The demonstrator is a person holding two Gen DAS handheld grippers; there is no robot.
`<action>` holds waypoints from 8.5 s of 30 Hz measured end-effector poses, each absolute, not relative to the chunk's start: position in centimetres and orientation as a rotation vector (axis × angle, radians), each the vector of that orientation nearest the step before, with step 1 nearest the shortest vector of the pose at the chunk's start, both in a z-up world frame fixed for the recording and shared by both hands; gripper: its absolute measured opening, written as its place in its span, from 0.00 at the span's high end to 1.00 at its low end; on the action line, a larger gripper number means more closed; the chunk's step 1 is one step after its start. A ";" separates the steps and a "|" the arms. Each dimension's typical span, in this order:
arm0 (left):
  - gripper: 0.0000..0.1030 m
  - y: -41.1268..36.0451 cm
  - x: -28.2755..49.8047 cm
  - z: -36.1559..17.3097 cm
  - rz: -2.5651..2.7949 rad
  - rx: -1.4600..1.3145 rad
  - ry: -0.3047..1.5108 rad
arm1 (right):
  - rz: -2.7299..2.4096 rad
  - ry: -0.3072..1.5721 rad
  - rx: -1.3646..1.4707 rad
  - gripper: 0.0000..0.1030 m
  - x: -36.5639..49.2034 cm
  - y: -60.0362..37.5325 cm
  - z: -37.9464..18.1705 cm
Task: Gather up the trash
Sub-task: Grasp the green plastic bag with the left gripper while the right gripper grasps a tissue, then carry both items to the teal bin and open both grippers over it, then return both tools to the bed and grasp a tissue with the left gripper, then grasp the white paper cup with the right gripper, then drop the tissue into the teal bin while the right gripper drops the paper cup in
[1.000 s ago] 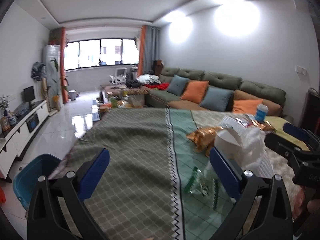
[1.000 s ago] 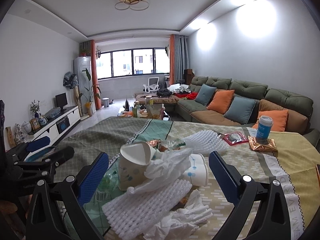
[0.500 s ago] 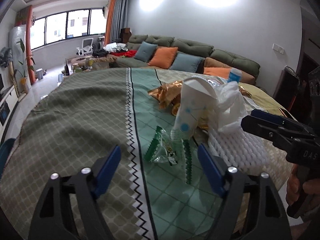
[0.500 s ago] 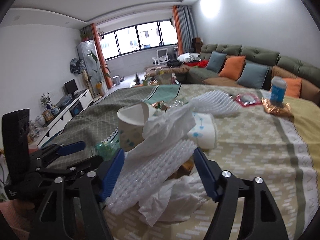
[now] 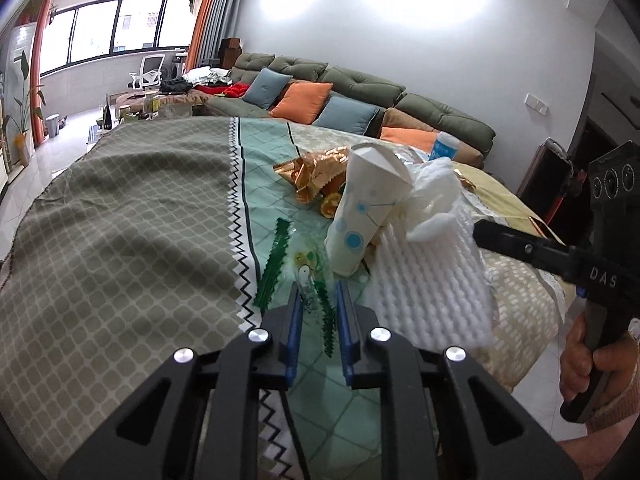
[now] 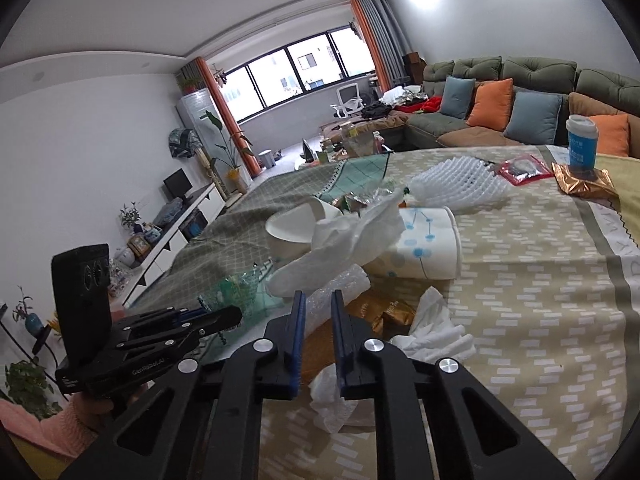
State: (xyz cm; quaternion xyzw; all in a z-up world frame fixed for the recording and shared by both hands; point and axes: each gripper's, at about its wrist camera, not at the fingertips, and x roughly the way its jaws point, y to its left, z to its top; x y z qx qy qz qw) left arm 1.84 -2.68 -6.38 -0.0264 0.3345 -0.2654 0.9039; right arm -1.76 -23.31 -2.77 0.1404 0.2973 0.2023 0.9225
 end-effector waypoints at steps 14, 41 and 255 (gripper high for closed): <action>0.83 1.4 -0.3 -4.1 -0.502 -0.091 0.622 | 0.339 0.632 0.236 0.29 -1.1 -23.0 -1.9; 0.83 9.8 -2.5 -1.9 -0.343 -0.128 0.548 | 0.763 0.664 0.263 0.89 2.7 -14.2 -0.8; 0.49 28.6 -0.2 -4.6 0.099 -0.287 0.642 | 1.046 0.864 0.061 0.40 11.5 11.0 -3.1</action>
